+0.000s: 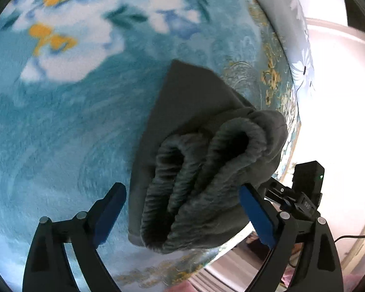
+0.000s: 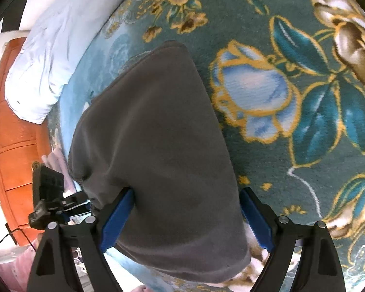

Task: Fold clothes
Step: 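Lift the folded sweatpants with both grippers off the sheet, then carry the folded sweatpants with both grippers over the stack of folded clothes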

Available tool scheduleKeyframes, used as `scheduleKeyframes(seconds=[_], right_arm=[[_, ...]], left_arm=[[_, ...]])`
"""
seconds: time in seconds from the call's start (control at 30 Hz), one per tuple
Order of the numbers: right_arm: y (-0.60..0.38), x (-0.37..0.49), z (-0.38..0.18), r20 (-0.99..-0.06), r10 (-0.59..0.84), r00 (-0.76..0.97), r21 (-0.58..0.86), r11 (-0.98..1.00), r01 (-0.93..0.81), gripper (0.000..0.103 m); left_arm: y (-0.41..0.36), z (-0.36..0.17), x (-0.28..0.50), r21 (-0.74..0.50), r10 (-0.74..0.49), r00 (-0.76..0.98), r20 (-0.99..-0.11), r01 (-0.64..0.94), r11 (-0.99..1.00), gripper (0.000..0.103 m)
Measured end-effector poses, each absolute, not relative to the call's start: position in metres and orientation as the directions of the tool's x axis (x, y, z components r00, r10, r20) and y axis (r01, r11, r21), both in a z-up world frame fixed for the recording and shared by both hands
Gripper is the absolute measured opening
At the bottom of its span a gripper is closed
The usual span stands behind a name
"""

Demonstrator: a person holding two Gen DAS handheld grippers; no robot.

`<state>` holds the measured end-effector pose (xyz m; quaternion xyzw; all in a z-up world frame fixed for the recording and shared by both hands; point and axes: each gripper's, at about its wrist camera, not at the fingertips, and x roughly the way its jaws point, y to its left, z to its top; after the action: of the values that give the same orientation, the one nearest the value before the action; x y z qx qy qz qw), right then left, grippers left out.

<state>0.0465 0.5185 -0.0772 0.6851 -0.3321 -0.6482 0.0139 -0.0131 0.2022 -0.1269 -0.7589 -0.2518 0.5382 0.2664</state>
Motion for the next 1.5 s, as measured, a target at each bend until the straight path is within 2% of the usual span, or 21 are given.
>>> scheduleKeyframes(seconds=[0.27, 0.4, 0.5, 0.57, 0.63, 0.73, 1.1, 1.5], right_arm=[[0.517, 0.047, -0.076, -0.885, -0.46, -0.073, 0.435, -0.76, -0.483, 0.09], [0.514, 0.047, -0.074, -0.894, -0.442, -0.069, 0.414, -0.758, -0.504, 0.089], [0.512, 0.047, -0.069, -0.901, -0.429, -0.063, 0.397, -0.758, -0.518, 0.075], [0.511, 0.048, -0.062, -0.906, -0.42, -0.058, 0.388, -0.764, -0.515, 0.059], [0.509, 0.049, -0.054, -0.907, -0.418, -0.056, 0.386, -0.771, -0.507, 0.05], [0.505, 0.051, -0.038, -0.91, -0.41, -0.063, 0.385, -0.779, -0.495, 0.044], [0.446, 0.051, 0.036, -0.916, -0.384, -0.112, 0.392, -0.805, -0.445, 0.042], [0.342, 0.063, 0.139, -0.89, -0.374, -0.262, 0.443, -0.847, -0.294, 0.042]], left_arm=[[0.205, -0.125, -0.012, -0.702, 0.697, 0.285, -0.658, 0.104, -0.705, 0.094], [0.203, -0.121, -0.01, -0.719, 0.715, 0.275, -0.643, 0.104, -0.687, 0.082], [0.201, -0.119, -0.008, -0.732, 0.727, 0.268, -0.632, 0.103, -0.674, 0.069], [0.2, -0.117, -0.007, -0.74, 0.736, 0.263, -0.624, 0.102, -0.665, 0.063], [0.2, -0.111, -0.006, -0.745, 0.74, 0.254, -0.623, 0.093, -0.66, 0.058], [0.198, -0.097, -0.004, -0.753, 0.745, 0.237, -0.624, 0.072, -0.654, 0.053], [0.142, -0.03, 0.025, -0.799, 0.795, 0.142, -0.59, 0.037, -0.6, 0.052], [0.02, 0.061, 0.04, -0.828, 0.831, -0.045, -0.555, -0.062, -0.557, 0.052]])
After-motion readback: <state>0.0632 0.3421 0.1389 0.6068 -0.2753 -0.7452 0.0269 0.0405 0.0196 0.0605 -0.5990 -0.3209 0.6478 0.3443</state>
